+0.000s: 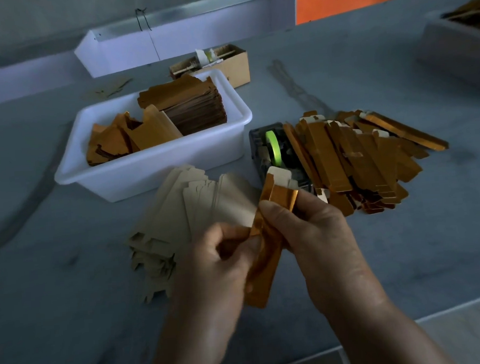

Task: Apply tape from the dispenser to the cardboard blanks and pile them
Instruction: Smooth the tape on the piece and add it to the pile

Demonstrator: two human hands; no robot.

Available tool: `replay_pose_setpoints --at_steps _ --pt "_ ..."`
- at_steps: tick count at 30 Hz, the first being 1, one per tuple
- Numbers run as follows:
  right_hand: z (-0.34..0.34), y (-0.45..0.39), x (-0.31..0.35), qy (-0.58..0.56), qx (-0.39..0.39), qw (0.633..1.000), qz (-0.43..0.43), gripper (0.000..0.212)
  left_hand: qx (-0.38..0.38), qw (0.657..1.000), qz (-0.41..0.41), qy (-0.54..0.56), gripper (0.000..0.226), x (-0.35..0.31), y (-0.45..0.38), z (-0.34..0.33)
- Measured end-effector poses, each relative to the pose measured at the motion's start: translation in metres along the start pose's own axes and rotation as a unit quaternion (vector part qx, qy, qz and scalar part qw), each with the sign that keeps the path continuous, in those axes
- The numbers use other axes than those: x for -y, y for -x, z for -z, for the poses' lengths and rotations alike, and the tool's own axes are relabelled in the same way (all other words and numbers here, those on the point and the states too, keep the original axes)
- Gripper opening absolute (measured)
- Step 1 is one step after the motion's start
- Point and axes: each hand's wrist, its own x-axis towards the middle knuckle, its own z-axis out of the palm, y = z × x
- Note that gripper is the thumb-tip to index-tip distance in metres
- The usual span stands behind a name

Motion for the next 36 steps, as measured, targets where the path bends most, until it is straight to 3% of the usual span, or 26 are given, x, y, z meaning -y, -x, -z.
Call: replay_pose_setpoints --at_steps 4,6,8,10,12,15,18,28,32,36 --pt "0.004 -0.002 0.003 0.048 0.017 0.999 0.01 0.016 0.034 0.991 0.046 0.118 0.008 -0.007 -0.007 0.007" --pt "0.014 -0.009 0.009 0.13 -0.04 0.987 0.089 0.009 0.009 0.986 0.044 0.16 0.009 -0.011 -0.009 0.004" --pt "0.029 -0.019 0.017 0.225 -0.128 0.951 0.169 0.008 -0.019 0.981 0.039 0.188 0.006 -0.014 -0.013 0.005" --pt "0.041 -0.03 0.022 0.324 -0.163 0.913 0.185 0.014 -0.042 0.978 0.031 0.201 0.011 -0.013 -0.019 0.007" --pt "0.045 -0.041 0.021 0.404 -0.128 0.891 0.165 0.019 -0.057 0.975 0.031 0.211 0.013 -0.012 -0.022 0.007" --pt "0.038 -0.048 0.02 0.44 -0.07 0.885 0.137 0.022 -0.058 0.976 0.034 0.208 0.009 -0.014 -0.025 -0.001" --pt "0.03 -0.051 0.02 0.474 -0.068 0.871 0.11 0.023 -0.047 0.979 0.036 0.196 0.008 -0.013 -0.027 -0.006" --pt "0.023 -0.057 0.02 0.385 -0.064 0.918 0.065 0.021 -0.023 0.982 0.034 0.186 0.004 -0.011 -0.029 -0.014" --pt "0.023 -0.053 0.018 0.223 -0.102 0.966 0.082 0.013 -0.027 0.982 0.036 0.183 0.006 -0.01 -0.028 -0.016" --pt "0.03 -0.045 0.015 0.287 -0.109 0.945 0.111 0.017 -0.026 0.975 0.037 0.216 0.009 -0.013 -0.028 -0.015"
